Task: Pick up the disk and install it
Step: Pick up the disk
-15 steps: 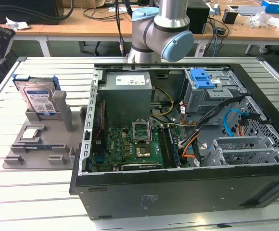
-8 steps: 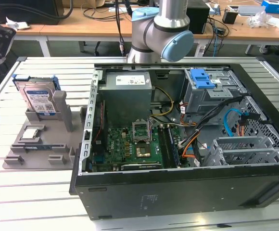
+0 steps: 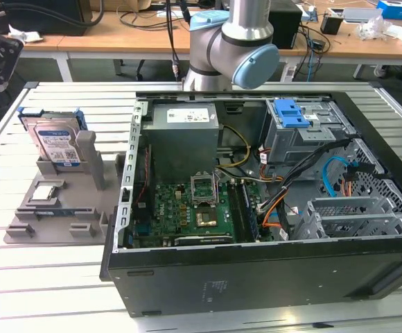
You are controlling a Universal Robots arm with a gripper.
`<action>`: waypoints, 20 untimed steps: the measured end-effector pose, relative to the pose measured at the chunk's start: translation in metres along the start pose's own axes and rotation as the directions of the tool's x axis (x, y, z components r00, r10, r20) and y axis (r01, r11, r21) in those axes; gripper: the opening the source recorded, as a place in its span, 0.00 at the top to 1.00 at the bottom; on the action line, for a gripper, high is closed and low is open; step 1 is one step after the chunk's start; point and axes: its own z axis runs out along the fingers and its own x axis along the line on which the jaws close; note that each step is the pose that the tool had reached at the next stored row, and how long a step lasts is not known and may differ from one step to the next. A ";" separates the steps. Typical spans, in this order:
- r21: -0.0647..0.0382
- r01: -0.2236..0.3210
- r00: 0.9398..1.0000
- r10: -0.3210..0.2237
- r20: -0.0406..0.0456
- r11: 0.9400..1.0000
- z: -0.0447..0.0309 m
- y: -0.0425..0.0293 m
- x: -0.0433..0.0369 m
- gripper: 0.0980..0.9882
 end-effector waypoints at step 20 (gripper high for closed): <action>-0.006 0.237 0.971 -0.237 -0.003 0.971 0.0000 0.0000 0.0000 0.99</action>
